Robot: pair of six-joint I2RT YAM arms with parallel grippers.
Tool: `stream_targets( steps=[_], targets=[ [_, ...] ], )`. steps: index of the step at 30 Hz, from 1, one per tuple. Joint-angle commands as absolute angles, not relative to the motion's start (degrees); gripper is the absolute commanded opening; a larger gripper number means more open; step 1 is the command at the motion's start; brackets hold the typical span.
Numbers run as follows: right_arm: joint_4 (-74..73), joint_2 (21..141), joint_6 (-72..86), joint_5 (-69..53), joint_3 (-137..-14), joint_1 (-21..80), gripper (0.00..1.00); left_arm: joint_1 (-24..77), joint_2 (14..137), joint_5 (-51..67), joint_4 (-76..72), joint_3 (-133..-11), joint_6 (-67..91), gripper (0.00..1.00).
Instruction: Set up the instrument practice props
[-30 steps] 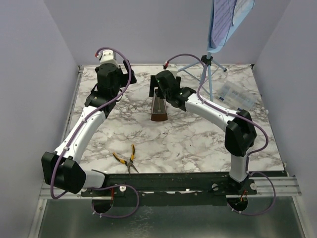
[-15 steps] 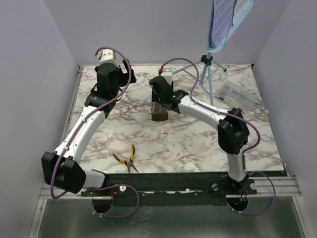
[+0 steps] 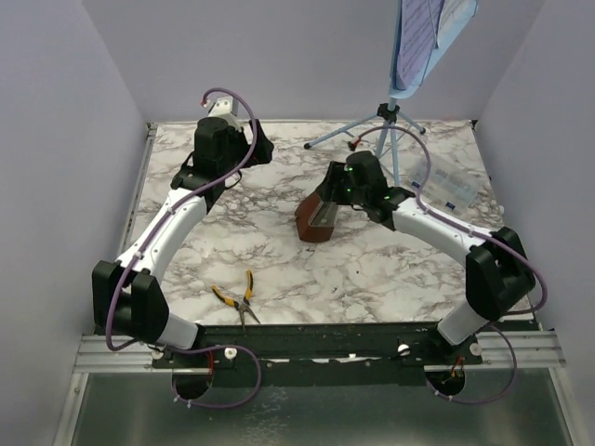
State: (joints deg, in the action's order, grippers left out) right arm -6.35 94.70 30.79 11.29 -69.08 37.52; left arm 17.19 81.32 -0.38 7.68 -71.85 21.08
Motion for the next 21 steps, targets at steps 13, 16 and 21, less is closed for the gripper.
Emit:
stream_targets(
  steps=[13,16,21],
  targets=[
    [6.29,69.61,33.82,-40.12,-49.44,2.14,0.0,27.08,94.65,37.71,1.08,-75.89,33.69,0.72],
    [9.44,70.32,36.18,-50.64,-48.61,-3.12,0.0,29.22,96.01,37.5,6.81,-79.03,28.56,0.63],
    [10.6,73.97,39.45,-58.45,-49.73,-6.99,0.0,33.72,95.8,34.61,13.53,-81.7,19.61,0.52]
  ],
)
